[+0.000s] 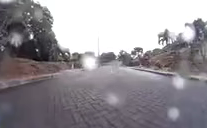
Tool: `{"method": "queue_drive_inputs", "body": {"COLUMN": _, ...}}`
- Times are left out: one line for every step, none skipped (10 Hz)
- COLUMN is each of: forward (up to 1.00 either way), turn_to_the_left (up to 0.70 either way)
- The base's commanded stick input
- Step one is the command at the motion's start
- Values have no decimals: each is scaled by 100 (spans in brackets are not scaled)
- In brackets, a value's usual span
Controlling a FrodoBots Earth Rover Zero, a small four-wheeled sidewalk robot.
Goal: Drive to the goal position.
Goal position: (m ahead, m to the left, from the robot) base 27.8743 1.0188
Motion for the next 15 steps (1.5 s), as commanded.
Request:
{"method": "queue_drive_inputs", "body": {"forward": 100, "turn_to_the_left": 0}}
{"method": "queue_drive_inputs", "body": {"forward": 100, "turn_to_the_left": 0}}
{"method": "queue_drive_inputs", "body": {"forward": 100, "turn_to_the_left": 0}}
{"method": "queue_drive_inputs", "body": {"forward": 100, "turn_to_the_left": 0}}
{"method": "queue_drive_inputs", "body": {"forward": 100, "turn_to_the_left": 0}}
{"method": "queue_drive_inputs", "body": {"forward": 100, "turn_to_the_left": 0}}
{"method": "queue_drive_inputs", "body": {"forward": 100, "turn_to_the_left": 0}}
{"method": "queue_drive_inputs", "body": {"forward": 100, "turn_to_the_left": 0}}
{"method": "queue_drive_inputs", "body": {"forward": 100, "turn_to_the_left": 0}}
{"method": "queue_drive_inputs", "body": {"forward": 100, "turn_to_the_left": 0}}
{"method": "queue_drive_inputs", "body": {"forward": 100, "turn_to_the_left": 0}}
{"method": "queue_drive_inputs", "body": {"forward": 100, "turn_to_the_left": 0}}
{"method": "queue_drive_inputs", "body": {"forward": 100, "turn_to_the_left": 0}}
{"method": "queue_drive_inputs", "body": {"forward": 100, "turn_to_the_left": 0}}
{"method": "queue_drive_inputs", "body": {"forward": 100, "turn_to_the_left": 0}}
